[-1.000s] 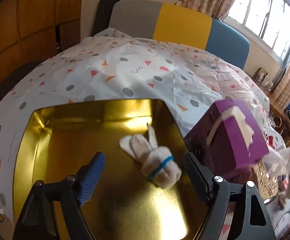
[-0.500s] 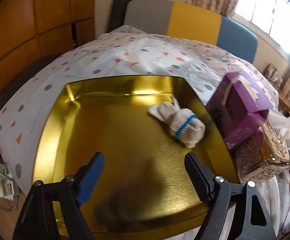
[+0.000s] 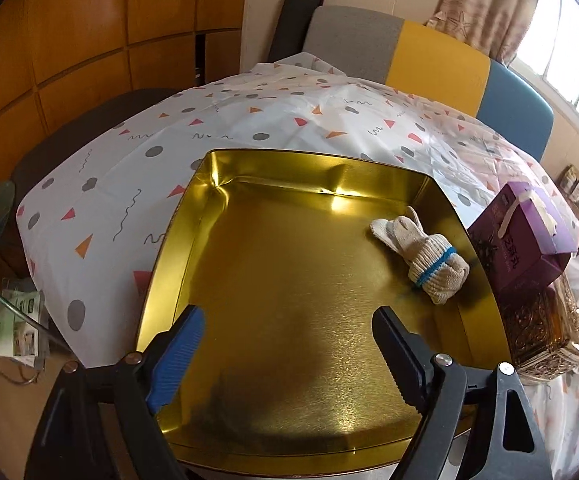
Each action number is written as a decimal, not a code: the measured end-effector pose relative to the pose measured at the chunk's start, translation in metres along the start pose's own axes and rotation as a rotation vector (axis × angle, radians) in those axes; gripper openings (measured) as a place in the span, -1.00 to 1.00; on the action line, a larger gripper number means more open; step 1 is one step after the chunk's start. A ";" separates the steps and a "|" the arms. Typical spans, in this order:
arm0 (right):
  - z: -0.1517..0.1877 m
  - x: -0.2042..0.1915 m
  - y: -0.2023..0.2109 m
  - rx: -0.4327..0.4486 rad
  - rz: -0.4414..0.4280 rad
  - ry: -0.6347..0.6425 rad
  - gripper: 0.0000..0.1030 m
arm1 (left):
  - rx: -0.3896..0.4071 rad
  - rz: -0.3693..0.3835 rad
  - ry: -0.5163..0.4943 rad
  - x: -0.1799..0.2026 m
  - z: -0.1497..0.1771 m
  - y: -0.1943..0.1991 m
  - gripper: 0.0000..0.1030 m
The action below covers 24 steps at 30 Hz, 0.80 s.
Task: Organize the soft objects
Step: 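Lower the beige rolled cloth into the gold tray and open the right gripper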
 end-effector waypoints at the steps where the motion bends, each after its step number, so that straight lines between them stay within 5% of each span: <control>1: 0.003 -0.015 -0.015 -0.033 -0.008 0.021 -0.19 | 0.005 0.001 0.004 -0.002 0.000 0.001 0.76; 6: 0.027 -0.055 -0.088 -0.188 -0.016 0.077 -0.18 | 0.041 -0.014 0.004 -0.009 -0.001 0.010 0.95; 13: 0.060 -0.042 -0.143 -0.334 0.088 0.057 -0.06 | 0.055 -0.023 0.011 -0.016 -0.003 0.012 1.00; 17: 0.059 -0.029 -0.132 -0.303 0.070 0.034 0.26 | 0.053 -0.029 0.001 -0.014 -0.002 0.011 1.00; 24: 0.053 -0.032 -0.091 -0.182 0.119 0.113 0.27 | 0.074 -0.025 -0.015 -0.010 -0.001 0.018 1.00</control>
Point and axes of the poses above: each gripper's, at about its wrist camera, not at the fingertips, and y roughly against the way its jaws point, x to its right, z to its underside, the point moved 2 cm from there along -y, roughly the way its jaws point, and after that the axes turned 3 degrees about -z, right-handed, at the moved point
